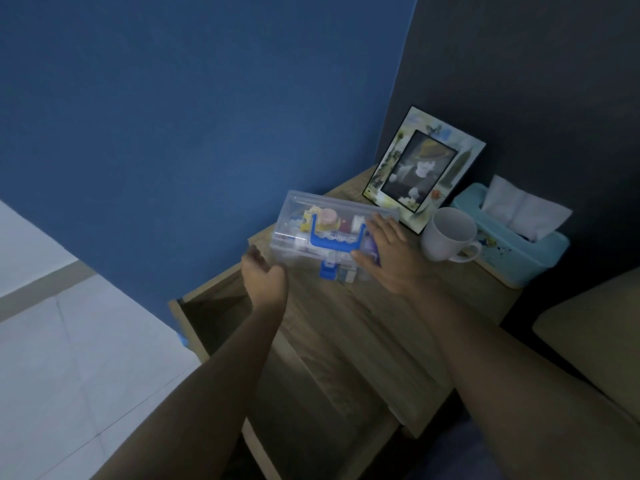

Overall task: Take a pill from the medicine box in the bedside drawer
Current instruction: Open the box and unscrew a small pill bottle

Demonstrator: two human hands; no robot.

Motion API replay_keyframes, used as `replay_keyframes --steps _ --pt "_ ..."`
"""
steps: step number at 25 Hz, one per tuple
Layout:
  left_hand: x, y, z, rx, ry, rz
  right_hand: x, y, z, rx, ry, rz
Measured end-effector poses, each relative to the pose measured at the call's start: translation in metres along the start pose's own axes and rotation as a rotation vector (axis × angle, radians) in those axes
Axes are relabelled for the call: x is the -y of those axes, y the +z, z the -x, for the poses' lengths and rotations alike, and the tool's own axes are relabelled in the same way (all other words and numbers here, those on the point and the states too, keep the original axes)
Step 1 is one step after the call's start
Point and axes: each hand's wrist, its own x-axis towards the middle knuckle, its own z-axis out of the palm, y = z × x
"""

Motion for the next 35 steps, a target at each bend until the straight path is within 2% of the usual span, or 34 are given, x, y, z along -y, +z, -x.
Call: replay_keyframes --steps 3,10,15,19,22,25,31,35 --pt "-0.015 -0.002 -0.012 0.211 -0.001 -0.085 -0.001 -0.006 -0.002 0.097 -0.001 0.058" --pt "-0.028 -0.01 -0.016 0.241 -0.049 -0.174 0.004 -0.028 -0.01 0.123 -0.064 0.246" --pt "-0.035 -0.008 -0.012 0.293 0.01 -0.236 0.006 -0.073 -0.016 -0.125 -0.242 0.22" --pt "-0.036 -0.008 -0.016 0.295 0.082 -0.396 0.015 -0.098 -0.051 -0.304 -0.201 0.36" --pt "-0.036 -0.004 -0.019 0.3 0.091 -0.422 0.018 -0.104 -0.075 -0.266 -0.095 0.486" --pt "-0.034 -0.003 -0.024 0.297 0.111 -0.453 0.011 -0.104 -0.087 -0.215 -0.038 0.419" --pt "-0.034 -0.006 -0.031 0.318 0.188 -0.504 -0.012 -0.091 -0.109 -0.167 -0.051 0.434" --pt "-0.034 -0.008 -0.034 0.322 0.175 -0.508 -0.014 -0.084 -0.12 -0.125 -0.074 0.44"
